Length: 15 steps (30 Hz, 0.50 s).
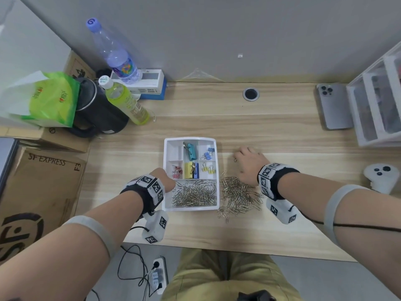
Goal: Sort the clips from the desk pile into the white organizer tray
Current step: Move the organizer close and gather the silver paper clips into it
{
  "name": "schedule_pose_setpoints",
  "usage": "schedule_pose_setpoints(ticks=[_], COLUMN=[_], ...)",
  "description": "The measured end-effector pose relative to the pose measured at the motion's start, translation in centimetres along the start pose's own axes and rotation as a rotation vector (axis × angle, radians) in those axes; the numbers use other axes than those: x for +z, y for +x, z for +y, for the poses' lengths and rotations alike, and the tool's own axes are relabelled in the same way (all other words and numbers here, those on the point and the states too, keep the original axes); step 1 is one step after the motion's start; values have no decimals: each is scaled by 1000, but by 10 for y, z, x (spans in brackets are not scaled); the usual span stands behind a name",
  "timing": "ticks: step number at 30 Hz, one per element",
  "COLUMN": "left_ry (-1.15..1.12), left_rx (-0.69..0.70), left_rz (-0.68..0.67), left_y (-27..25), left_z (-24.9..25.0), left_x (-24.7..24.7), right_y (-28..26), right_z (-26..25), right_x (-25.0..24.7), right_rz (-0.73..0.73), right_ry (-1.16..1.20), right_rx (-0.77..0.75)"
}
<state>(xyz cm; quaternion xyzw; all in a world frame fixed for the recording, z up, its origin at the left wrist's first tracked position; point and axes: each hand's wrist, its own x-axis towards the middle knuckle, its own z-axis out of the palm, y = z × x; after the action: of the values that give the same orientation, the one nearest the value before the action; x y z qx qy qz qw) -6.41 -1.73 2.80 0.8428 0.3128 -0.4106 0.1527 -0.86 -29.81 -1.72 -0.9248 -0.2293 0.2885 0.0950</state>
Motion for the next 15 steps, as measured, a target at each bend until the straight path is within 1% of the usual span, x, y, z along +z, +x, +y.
schedule_pose_setpoints(ticks=[3, 5, 8, 10, 11, 13, 15], left_ry=[-15, -23, -34, -38, -37, -25, -11], left_rx=[2, 5, 11, 11, 11, 14, 16], left_rz=[-7, -3, 3, 8, 10, 17, 19], left_y=[0, 0, 1, 1, 1, 2, 1], left_z=[0, -1, -2, -2, -2, -2, -2], left_x=[0, 0, 2, 3, 3, 4, 4], right_y=[-6, -11, -14, -15, -16, -18, -20], right_z=[-4, -5, 0, 6, 9, 15, 19], right_x=[9, 11, 9, 6, 5, 6, 11], right_rz=[-82, -85, 89, 197, 219, 187, 126], right_ry=[102, 204, 260, 223, 199, 168, 174], right_rx=[-66, -62, 36, 146, 210, 304, 292])
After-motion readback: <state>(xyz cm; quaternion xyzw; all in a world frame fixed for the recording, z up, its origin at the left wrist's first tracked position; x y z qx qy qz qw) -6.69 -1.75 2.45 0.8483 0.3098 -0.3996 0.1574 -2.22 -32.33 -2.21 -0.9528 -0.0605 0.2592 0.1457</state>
